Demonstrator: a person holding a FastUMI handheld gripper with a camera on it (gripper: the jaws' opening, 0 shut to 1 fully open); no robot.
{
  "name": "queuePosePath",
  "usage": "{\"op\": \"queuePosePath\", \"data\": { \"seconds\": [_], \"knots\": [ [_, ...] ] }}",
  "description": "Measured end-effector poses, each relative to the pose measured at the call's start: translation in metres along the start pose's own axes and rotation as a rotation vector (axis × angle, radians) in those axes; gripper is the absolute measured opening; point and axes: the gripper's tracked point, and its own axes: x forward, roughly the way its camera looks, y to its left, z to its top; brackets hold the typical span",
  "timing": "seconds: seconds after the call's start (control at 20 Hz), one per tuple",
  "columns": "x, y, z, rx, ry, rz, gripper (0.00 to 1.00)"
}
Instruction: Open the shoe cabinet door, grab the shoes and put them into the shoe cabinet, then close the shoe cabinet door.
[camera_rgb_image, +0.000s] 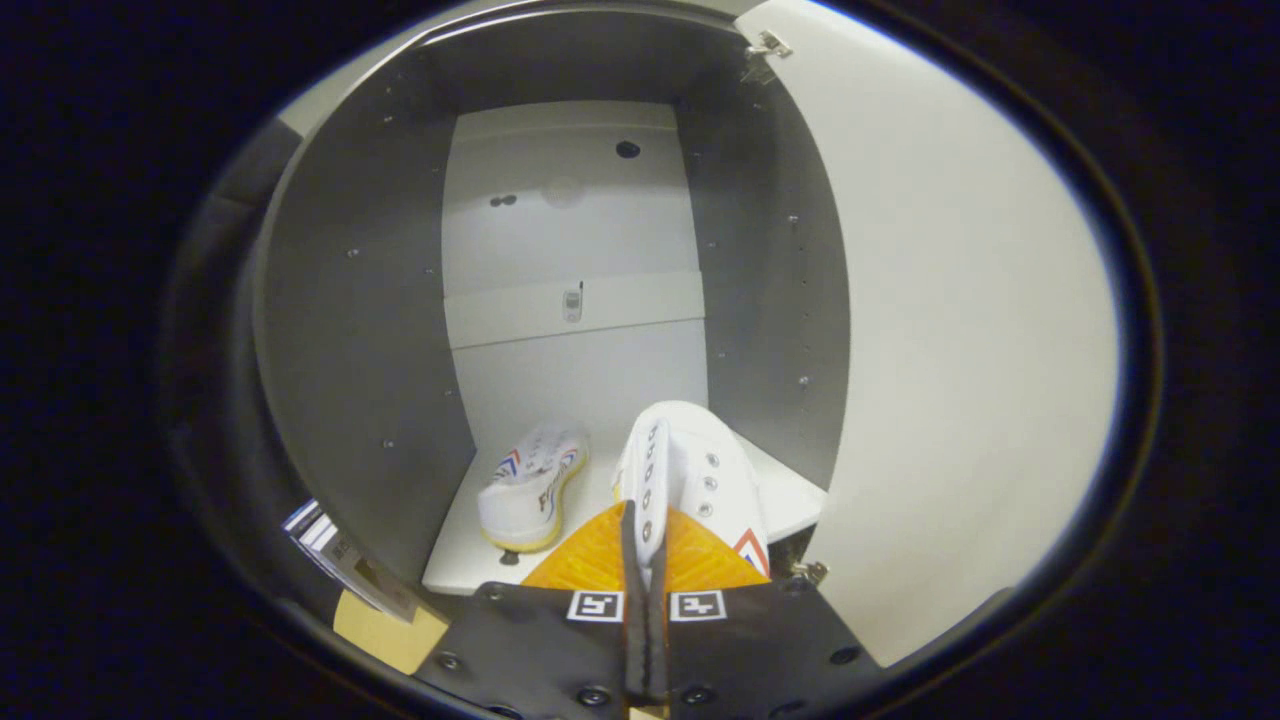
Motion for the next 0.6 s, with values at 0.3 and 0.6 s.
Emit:
{"op": "queuePosePath", "data": {
  "seconds": [0.3, 0.6],
  "knots": [
    [0.088, 0.012, 0.026, -0.03, 0.033, 0.045, 0.03],
    [0.155, 0.009, 0.019, -0.05, 0.101, 0.047, 0.03]
  ]
}}
